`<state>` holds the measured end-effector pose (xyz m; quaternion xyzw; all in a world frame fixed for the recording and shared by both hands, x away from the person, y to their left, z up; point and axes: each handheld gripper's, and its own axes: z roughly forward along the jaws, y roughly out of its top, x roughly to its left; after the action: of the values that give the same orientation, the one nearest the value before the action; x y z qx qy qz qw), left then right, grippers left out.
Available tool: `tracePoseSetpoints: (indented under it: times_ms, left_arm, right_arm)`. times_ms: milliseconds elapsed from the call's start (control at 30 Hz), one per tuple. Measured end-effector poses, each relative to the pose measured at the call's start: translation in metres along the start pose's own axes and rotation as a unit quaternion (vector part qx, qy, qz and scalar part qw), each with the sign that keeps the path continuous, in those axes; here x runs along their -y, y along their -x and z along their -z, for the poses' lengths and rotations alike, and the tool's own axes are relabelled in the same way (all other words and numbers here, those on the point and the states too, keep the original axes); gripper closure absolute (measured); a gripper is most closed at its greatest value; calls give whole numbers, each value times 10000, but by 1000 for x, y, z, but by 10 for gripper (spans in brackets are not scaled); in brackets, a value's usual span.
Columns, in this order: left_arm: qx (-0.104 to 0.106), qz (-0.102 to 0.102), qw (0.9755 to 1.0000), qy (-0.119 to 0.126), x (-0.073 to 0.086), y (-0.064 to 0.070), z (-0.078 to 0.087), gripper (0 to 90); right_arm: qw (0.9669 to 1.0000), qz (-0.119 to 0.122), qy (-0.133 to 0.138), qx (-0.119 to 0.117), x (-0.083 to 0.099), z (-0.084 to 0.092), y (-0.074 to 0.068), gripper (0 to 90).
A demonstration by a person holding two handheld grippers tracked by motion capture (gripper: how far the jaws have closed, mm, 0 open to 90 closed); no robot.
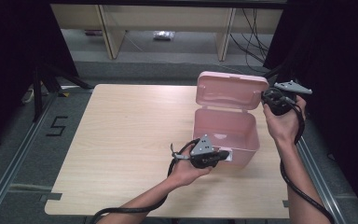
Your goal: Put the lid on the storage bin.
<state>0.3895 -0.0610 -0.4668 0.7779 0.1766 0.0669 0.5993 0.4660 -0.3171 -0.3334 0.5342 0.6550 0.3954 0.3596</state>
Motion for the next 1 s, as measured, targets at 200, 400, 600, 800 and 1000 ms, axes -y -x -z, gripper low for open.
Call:
tracePoseSetpoints:
  times_ms: [200,400,600,800,1000]
  left_arm:
    - [0,-5,10000,-6,0,0,0,900]
    - [12,-16,10000,-12,0,0,0,900]
    - [16,-14,10000,-23,0,0,0,900]
    - [18,-27,10000,-31,0,0,0,900]
    - [24,-21,10000,-28,0,0,0,900]
  right_arm:
    - [10000,-4,4,26,2,3,-1,890]
    - [9999,53,88,24,4,4,-2,890]
    - [10000,39,47,48,6,6,-3,890]
    - [9998,143,111,61,8,8,-3,889]
    - [9997,85,191,80,11,10,-5,889]
